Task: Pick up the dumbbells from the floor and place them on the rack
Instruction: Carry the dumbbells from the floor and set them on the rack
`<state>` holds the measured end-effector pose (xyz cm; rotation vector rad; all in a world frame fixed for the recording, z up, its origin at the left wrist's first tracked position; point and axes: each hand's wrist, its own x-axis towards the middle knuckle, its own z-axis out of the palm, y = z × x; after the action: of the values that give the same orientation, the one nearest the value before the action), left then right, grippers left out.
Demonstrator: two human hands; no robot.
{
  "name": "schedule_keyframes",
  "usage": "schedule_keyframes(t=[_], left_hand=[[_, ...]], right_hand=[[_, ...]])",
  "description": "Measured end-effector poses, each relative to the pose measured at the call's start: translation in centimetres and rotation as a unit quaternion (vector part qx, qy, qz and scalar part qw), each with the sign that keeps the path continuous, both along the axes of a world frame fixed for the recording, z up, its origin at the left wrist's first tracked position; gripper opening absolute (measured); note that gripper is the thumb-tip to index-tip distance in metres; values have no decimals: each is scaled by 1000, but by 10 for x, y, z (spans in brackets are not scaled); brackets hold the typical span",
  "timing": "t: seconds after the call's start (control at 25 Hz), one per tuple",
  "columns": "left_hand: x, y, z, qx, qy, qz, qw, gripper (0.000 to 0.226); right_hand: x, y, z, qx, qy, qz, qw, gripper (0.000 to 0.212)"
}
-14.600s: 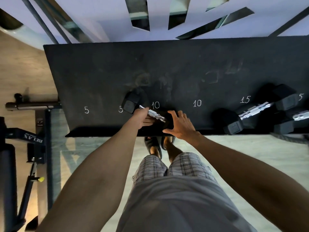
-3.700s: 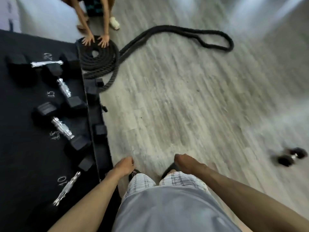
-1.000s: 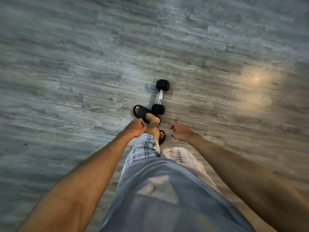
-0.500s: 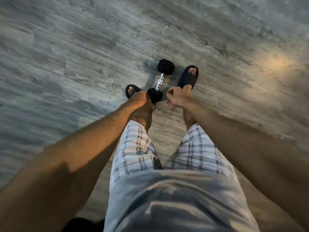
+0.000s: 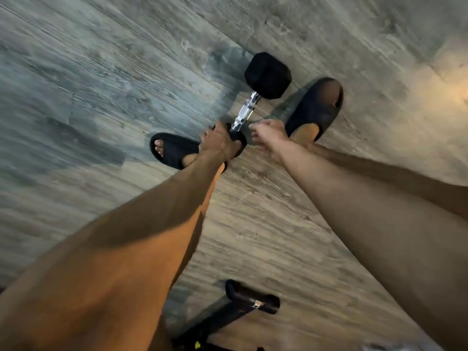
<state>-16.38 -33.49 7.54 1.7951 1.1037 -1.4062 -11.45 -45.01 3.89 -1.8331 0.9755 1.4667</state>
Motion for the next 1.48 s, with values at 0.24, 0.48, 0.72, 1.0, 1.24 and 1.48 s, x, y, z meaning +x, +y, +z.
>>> schedule_keyframes(t=[0.24, 0.48, 0.72, 1.0, 1.24, 1.48], left_hand=[[-41, -5, -99, 3, 39, -42, 998, 105], [-68, 3, -141, -36, -18, -15, 999, 117], [-67, 18, -105, -25, -61, -34, 997, 111], [-70, 72, 73, -10, -181, -61, 981, 112], [-82, 132, 279, -25, -224, -22, 974, 111], [-133, 202, 444, -6, -246, 28, 969, 106]], right_hand=[[-10, 16, -105, 37, 18, -233, 972, 49], [-2, 32, -136, 73, 16, -376, 924, 14], [2, 46, -100, 33, -9, -410, 911, 29], [5, 85, 70, 61, -27, -437, 897, 26], [2, 138, 256, 95, -58, -395, 912, 31], [-33, 216, 417, 151, -66, -280, 946, 28]])
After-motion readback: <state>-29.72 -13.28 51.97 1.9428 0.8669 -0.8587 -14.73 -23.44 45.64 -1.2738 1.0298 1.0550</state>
